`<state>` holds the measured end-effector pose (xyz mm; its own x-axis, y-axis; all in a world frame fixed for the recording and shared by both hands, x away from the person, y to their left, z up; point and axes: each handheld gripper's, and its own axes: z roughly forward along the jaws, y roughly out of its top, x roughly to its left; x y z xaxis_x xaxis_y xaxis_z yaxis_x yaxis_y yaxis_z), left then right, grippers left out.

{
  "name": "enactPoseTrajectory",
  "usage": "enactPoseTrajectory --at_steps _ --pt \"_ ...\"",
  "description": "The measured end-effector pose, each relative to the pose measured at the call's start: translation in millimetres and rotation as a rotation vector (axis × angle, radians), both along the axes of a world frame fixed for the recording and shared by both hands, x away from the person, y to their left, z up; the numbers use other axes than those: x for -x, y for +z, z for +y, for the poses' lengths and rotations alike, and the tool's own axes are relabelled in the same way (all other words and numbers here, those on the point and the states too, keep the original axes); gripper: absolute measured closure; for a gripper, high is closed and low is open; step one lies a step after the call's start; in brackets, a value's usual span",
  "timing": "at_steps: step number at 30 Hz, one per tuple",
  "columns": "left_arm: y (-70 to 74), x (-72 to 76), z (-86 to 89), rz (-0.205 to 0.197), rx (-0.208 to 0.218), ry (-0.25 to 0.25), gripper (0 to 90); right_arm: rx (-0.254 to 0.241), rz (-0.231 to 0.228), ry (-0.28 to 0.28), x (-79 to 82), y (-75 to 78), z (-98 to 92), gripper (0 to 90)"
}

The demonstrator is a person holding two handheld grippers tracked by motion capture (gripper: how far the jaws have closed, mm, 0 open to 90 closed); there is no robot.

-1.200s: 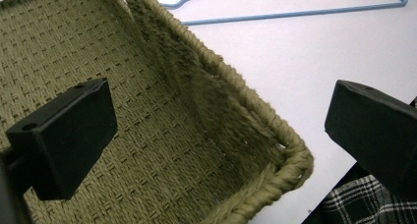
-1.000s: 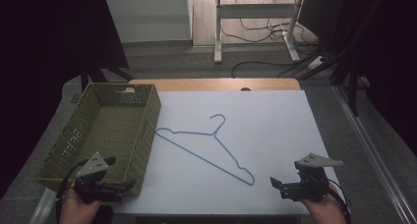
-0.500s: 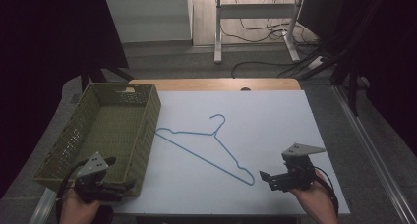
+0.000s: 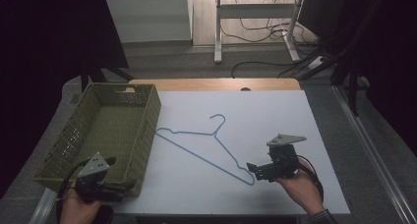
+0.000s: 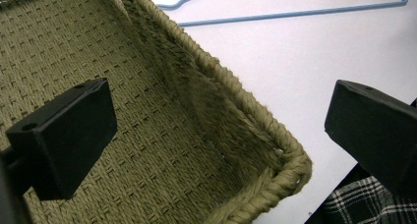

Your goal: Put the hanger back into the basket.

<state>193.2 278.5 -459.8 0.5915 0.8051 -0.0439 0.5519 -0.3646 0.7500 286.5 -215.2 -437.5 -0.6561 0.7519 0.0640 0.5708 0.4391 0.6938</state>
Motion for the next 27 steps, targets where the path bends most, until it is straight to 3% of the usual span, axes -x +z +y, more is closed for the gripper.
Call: enactPoseTrajectory --at_steps 15,20,27 --pt "-0.9 -2.0 -1.9 0.002 -0.014 -0.007 0.0 0.069 0.061 0.045 -44.1 -5.9 44.2 0.0" --pt "-1.2 -2.2 -1.2 0.003 -0.017 -0.005 0.0 0.118 0.092 0.053 -62.1 -19.0 63.6 5.4" --pt "-1.4 -2.3 -1.7 0.003 -0.022 -0.002 0.0 0.162 0.106 0.047 -76.5 -31.4 74.2 13.5"
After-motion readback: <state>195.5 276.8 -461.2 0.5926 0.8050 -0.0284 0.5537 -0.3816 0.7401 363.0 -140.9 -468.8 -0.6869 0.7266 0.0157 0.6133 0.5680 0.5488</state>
